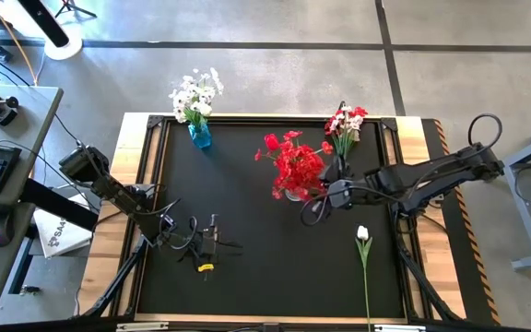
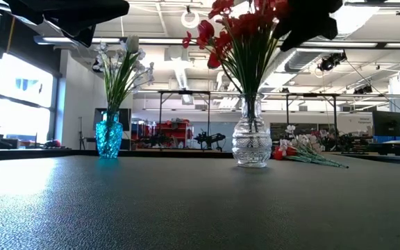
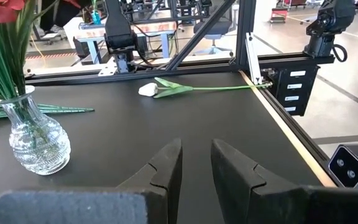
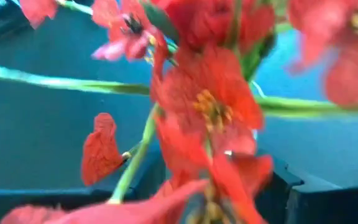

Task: Sort flowers into vase by color
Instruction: Put the bottom red flowers into the transparent vase, then put the white flower into the blue vase

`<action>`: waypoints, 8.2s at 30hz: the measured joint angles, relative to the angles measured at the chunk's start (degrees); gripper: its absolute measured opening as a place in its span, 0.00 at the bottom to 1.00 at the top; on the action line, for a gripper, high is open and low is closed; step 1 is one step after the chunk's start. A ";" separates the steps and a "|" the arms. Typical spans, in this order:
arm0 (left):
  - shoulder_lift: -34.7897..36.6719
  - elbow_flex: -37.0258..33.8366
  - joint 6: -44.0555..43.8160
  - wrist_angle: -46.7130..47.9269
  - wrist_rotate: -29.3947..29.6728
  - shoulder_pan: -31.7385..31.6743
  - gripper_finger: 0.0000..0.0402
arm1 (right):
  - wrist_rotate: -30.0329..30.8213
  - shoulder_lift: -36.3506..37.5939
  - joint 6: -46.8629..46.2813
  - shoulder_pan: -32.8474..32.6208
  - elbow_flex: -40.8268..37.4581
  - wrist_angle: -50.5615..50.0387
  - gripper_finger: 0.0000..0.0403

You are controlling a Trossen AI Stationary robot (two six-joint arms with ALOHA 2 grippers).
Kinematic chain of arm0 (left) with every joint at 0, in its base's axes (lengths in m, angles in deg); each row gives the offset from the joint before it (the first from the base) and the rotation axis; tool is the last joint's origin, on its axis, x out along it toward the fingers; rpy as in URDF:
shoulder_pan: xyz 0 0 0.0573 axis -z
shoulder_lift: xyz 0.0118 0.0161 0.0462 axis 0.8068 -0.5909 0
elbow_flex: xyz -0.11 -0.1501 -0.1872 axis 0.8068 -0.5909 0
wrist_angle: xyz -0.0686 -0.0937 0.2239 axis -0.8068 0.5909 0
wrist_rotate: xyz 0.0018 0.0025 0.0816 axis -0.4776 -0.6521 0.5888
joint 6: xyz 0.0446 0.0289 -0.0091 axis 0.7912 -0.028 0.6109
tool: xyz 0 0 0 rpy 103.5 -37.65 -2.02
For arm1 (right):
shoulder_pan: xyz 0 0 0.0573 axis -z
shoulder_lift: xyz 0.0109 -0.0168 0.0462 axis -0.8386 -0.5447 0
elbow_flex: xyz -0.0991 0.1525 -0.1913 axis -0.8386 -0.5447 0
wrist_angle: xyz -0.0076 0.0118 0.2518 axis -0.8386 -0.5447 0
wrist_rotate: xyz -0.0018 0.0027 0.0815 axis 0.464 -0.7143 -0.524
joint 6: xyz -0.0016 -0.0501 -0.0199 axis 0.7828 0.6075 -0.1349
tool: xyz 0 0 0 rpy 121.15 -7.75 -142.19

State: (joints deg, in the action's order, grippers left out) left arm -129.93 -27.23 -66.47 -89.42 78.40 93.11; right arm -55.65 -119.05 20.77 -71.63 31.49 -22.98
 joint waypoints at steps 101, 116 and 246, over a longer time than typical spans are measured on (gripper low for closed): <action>0.00 0.00 -0.38 3.80 -0.04 0.02 0.18 | -25.40 -13.97 -64.70 -28.53 -22.73 1.80 0.30; 5.70 0.00 0.48 12.00 0.24 2.80 0.18 | 12.26 -14.45 -21.73 -30.62 -19.43 45.73 0.02; 4.39 22.77 32.58 34.24 4.55 7.99 0.01 | 26.12 -38.61 55.80 -20.55 16.37 59.22 0.42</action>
State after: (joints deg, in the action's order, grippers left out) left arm -125.53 -4.45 -33.89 -55.18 82.95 101.10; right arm -29.53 -157.66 76.57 -92.18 47.86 36.24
